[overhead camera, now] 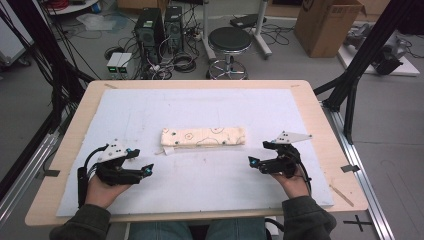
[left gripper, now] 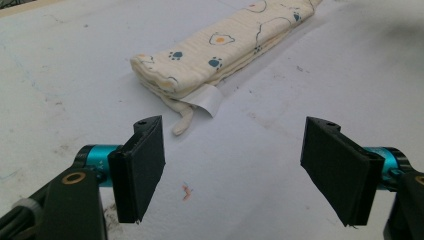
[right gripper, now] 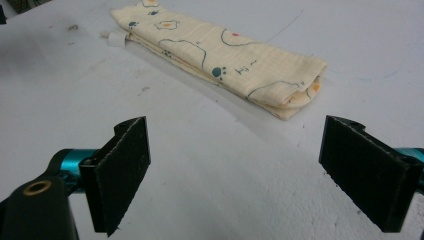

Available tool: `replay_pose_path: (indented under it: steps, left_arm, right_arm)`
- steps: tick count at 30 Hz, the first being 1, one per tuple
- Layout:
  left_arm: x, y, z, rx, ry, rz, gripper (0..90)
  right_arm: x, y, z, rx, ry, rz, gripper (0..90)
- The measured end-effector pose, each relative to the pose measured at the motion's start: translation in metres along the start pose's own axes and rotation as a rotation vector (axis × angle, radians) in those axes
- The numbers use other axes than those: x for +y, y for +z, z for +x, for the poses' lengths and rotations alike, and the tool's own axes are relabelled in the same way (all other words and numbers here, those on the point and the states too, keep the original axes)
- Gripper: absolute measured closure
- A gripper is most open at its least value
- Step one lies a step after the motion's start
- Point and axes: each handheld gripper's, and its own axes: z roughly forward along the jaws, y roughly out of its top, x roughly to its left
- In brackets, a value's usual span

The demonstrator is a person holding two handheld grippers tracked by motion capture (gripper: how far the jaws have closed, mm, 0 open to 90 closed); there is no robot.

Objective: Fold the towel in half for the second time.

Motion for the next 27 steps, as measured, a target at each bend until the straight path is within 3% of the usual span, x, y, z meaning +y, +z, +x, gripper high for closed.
replay_pose_path:
  steps: [18,27]
  left_arm:
    - [-0.017,-0.013,-0.001,0.016,-0.007,0.020,26.0]
    - [-0.020,-0.015,0.000,0.020,-0.006,0.016,25.9]
  right_arm:
    - [-0.023,-0.022,0.000,-0.029,-0.003,-0.005,12.3]
    - [-0.033,-0.028,0.004,-0.032,0.000,0.021,12.3]
